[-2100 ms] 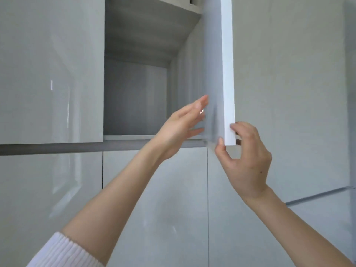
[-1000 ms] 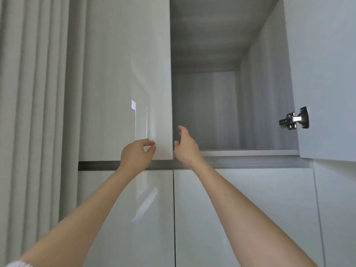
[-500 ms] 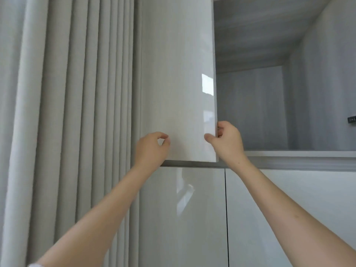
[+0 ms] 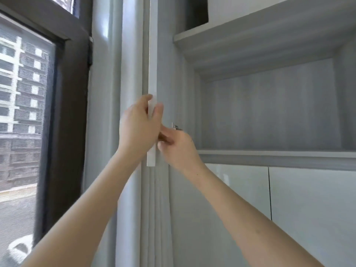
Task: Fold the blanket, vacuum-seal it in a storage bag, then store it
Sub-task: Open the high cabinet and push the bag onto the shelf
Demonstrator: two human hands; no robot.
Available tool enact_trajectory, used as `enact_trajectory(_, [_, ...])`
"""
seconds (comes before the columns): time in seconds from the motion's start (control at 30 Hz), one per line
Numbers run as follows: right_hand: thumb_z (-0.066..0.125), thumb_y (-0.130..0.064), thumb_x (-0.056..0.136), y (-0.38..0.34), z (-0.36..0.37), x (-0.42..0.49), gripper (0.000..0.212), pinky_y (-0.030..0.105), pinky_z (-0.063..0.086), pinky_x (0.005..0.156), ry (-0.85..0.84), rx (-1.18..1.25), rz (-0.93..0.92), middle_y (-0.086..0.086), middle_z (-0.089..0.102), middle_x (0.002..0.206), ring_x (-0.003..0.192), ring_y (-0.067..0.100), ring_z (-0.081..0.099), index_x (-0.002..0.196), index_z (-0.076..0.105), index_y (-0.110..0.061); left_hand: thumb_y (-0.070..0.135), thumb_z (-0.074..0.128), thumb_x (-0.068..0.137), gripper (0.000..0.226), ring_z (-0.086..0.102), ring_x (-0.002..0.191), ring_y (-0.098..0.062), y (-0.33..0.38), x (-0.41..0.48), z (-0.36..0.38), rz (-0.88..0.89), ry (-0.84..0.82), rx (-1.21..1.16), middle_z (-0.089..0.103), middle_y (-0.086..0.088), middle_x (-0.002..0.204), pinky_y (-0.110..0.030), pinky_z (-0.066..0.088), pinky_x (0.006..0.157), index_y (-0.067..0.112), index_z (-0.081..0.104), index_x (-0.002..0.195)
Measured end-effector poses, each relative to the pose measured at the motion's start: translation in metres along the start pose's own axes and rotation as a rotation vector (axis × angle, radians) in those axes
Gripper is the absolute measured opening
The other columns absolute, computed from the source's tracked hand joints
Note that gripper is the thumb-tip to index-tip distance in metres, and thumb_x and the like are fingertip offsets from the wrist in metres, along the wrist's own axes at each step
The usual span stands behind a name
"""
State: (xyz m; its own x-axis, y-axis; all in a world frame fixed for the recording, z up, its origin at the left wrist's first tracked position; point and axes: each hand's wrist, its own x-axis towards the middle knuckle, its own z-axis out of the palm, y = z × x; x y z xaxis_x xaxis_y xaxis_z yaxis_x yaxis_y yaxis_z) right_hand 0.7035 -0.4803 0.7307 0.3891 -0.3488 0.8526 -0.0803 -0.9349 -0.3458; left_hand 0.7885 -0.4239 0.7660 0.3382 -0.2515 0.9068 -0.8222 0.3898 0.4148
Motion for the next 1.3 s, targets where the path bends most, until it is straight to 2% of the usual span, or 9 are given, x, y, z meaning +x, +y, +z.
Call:
enact_trajectory(0.1, [0.038,0.004,0.085,-0.019,0.036,0.008,0.038,0.021,0.025,0.051,-0.014,-0.067,0.002,-0.007,0.033,0.053,0.054,0.015,0.031,0.060,0.038,-0.026,0.030,0.043,0.097,0.040,0.055,0.109,-0.023,-0.014,0.011,-0.023,-0.010,-0.003,0.175,0.059,-0.008,0.122,-0.025,0.036,0.084,0.019,0.047,0.135])
enact_trajectory(0.33, [0.033,0.008,0.082,-0.039,0.081,0.029,0.041,0.012,0.023,0.050,-0.121,-0.135,0.119,-0.008,0.035,0.059,0.069,0.023,0.035,0.057,0.028,-0.024,0.019,0.039,0.099,0.041,0.049,0.119,-0.030,-0.052,0.028,-0.049,-0.063,-0.080,0.344,0.043,-0.014,0.140,-0.031,0.038,0.094,0.011,0.044,0.139])
enact_trajectory(0.53, [0.034,0.004,0.087,-0.039,0.092,0.034,0.035,0.020,0.026,0.049,-0.154,-0.140,0.192,-0.003,0.039,0.060,0.072,0.024,0.039,0.058,0.030,-0.016,0.014,0.040,0.098,0.031,0.052,0.103,-0.035,-0.056,0.027,-0.050,-0.110,-0.068,0.439,0.039,-0.019,0.136,-0.032,0.038,0.081,0.000,0.055,0.122])
enact_trajectory(0.7, [0.035,0.004,0.086,-0.030,0.084,0.028,0.038,0.021,0.020,0.043,-0.099,-0.040,0.246,-0.001,0.029,0.052,0.049,0.014,0.025,0.055,0.024,-0.015,0.015,0.045,0.095,0.030,0.034,0.131,-0.031,-0.051,0.026,-0.038,0.126,0.040,0.509,0.033,-0.014,0.147,-0.033,0.033,0.101,0.005,0.061,0.119])
enact_trajectory(0.8, [0.037,0.003,0.085,-0.018,0.080,0.026,0.036,0.020,0.017,0.043,-0.048,0.010,0.285,-0.001,0.028,0.053,0.050,0.014,0.022,0.056,0.025,-0.014,0.009,0.049,0.092,0.028,0.037,0.129,-0.030,-0.047,0.024,-0.027,0.253,0.042,0.475,0.042,-0.010,0.143,-0.032,0.033,0.100,0.009,0.066,0.114])
enact_trajectory(0.9, [0.033,0.010,0.078,-0.006,0.074,0.021,0.024,0.025,0.028,0.054,-0.040,0.161,0.320,-0.001,0.037,0.059,0.058,0.014,0.031,0.063,0.037,-0.007,0.002,0.052,0.087,0.028,0.045,0.123,-0.030,-0.045,0.024,-0.018,0.290,0.029,0.461,0.049,-0.008,0.137,-0.033,0.034,0.098,0.010,0.069,0.109])
enact_trajectory(1.0, [0.025,0.023,0.072,0.002,0.060,0.013,0.056,0.022,0.052,0.081,-0.088,0.390,0.311,-0.003,0.064,0.096,0.095,0.008,0.058,0.100,0.063,-0.009,-0.005,0.053,0.080,0.034,0.046,0.121,-0.029,-0.045,0.025,-0.014,0.279,0.031,0.458,0.052,-0.007,0.135,-0.032,0.035,0.094,0.009,0.068,0.108])
enact_trajectory(1.07, [0.024,0.026,0.072,0.005,0.050,0.010,0.071,0.022,0.049,0.094,-0.092,0.469,0.296,0.000,0.061,0.125,0.121,0.005,0.052,0.128,0.056,-0.006,-0.009,0.053,0.076,0.037,0.046,0.121,-0.028,-0.041,0.024,-0.013,0.287,0.039,0.448,0.053,-0.003,0.134,-0.029,0.035,0.086,0.008,0.068,0.106])
enact_trajectory(1.3, [0.026,0.024,0.080,0.011,0.024,-0.001,0.073,0.026,0.050,0.092,0.060,0.500,0.401,0.007,0.057,0.132,0.119,0.014,0.056,0.138,0.047,-0.014,-0.014,0.052,0.070,0.036,0.050,0.118,-0.030,-0.027,0.021,-0.003,0.369,0.048,0.384,0.060,-0.001,0.126,-0.025,0.030,0.080,0.006,0.070,0.095])
